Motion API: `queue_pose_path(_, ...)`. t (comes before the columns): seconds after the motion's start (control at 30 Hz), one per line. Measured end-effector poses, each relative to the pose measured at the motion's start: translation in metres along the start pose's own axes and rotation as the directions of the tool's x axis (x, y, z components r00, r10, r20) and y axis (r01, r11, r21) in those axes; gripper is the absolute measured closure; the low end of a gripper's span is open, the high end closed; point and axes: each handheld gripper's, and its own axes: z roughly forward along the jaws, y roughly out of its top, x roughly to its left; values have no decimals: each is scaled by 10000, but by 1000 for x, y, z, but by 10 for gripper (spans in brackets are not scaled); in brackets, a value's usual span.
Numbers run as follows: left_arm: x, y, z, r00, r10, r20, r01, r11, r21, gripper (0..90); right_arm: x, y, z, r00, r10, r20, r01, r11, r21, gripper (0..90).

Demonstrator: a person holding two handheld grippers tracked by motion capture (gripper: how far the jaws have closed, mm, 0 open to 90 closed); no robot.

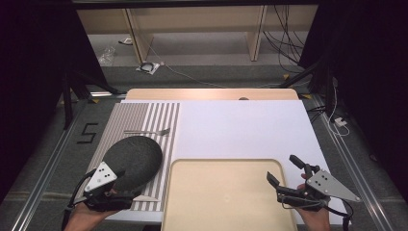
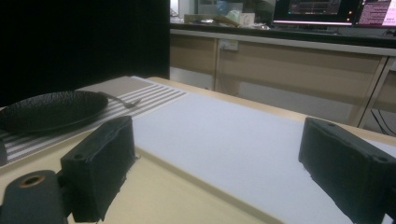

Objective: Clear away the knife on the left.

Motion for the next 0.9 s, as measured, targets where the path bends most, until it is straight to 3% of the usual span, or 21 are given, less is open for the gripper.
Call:
queue_pose_path(0.47, 16, -6, -4, 9995, 238, -214, -213, 9938, 1092, 176, -1, 0, 0, 10000, -20, 7, 20, 10000, 0, 115)
queue_pose_path(0.73, 25, -12, -5, 9994, 261, -241, -216, 9846, 1735, 176, -1, 0, 0, 10000, -27, 16, 27, 9999, 97, 115)
queue_pose_path(0.9, 33, -18, -7, 9990, 329, -300, -254, 9744, 2234, 179, 0, 0, 1, 10000, -28, 14, 28, 10000, 56, 115)
